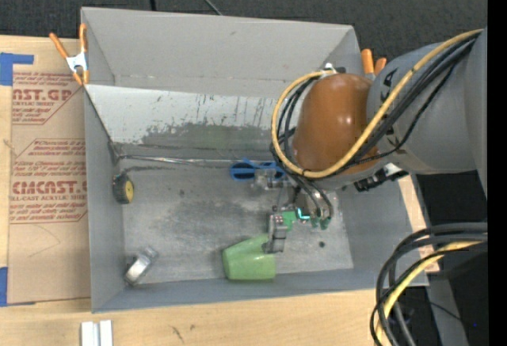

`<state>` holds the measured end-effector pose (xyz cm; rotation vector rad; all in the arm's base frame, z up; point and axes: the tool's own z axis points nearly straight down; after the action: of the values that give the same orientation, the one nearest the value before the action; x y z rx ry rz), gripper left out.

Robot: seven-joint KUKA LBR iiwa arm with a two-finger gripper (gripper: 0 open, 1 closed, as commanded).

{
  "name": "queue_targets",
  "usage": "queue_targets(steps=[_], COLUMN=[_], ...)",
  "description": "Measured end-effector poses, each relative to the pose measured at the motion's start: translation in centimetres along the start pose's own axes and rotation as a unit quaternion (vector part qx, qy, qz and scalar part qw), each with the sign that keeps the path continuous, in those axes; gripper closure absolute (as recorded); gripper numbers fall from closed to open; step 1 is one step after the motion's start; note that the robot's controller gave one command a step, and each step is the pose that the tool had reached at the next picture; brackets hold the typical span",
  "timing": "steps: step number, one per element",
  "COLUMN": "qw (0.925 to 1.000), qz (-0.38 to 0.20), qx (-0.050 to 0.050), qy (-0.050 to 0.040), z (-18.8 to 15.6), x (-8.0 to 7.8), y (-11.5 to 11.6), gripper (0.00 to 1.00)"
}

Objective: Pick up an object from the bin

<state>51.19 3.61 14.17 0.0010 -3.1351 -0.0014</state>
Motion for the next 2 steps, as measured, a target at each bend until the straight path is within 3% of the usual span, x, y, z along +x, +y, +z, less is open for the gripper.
queue_targets(steps=[1, 2], qw=[0.9983, 0.9855], qz=[-0.059, -0.17], qx=[0.002, 0.001], qy=[-0.0024, -0.0031], z=[7.4, 4.2], x=[-1.0, 1.5], y=[-7.1, -10.2], gripper=[0.0, 0.0])
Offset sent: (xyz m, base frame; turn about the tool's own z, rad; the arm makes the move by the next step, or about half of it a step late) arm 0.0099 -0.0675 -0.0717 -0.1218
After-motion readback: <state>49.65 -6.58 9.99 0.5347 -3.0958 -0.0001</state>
